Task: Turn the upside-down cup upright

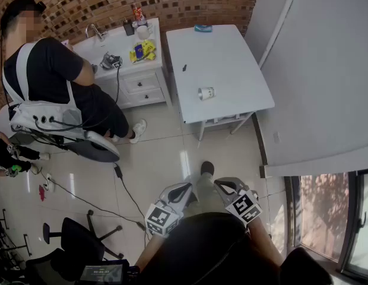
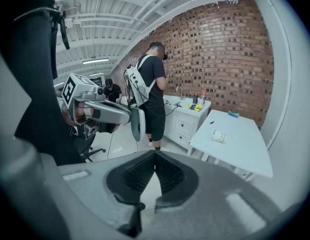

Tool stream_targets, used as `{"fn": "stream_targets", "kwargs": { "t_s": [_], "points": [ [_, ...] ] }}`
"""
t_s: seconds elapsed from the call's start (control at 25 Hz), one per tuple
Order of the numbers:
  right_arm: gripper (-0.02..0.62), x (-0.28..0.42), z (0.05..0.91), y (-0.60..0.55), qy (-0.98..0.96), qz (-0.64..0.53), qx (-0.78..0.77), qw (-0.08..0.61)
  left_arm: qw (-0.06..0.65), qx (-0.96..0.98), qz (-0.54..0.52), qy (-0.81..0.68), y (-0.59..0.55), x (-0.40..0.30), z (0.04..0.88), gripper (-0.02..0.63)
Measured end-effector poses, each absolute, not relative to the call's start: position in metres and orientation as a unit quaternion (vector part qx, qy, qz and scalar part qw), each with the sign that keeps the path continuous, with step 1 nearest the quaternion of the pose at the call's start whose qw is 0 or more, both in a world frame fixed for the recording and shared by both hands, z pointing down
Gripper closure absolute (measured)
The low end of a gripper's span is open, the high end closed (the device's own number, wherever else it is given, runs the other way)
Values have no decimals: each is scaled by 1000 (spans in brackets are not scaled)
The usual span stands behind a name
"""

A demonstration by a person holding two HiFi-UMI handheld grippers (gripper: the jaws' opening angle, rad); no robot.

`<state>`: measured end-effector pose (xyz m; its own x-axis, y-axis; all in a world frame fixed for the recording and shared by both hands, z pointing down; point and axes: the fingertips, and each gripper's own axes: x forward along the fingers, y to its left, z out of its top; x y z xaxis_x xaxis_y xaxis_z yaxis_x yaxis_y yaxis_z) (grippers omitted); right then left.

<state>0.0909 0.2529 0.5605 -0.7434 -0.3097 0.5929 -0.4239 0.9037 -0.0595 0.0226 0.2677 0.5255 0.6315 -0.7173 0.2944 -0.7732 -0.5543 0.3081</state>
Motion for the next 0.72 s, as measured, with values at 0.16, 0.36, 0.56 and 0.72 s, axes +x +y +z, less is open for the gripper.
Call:
{"fn": "stream_targets", "kwargs": {
  "t_s": [0.16, 0.36, 0.56, 0.72],
  "points": [
    [603, 86, 557, 211, -931, 98, 196, 293, 201, 880, 75, -424, 232, 23, 519, 591],
    [603, 80, 547, 138, -934, 106, 206, 272, 190, 878, 82, -431, 179, 20, 508, 591],
    [603, 81, 540, 74, -935, 102, 218, 261, 182, 878, 94, -432, 129, 23, 504, 591],
    [603, 87, 544, 40, -934, 111, 215, 262, 185, 877, 98, -431, 95, 31, 504, 591]
  ]
}}
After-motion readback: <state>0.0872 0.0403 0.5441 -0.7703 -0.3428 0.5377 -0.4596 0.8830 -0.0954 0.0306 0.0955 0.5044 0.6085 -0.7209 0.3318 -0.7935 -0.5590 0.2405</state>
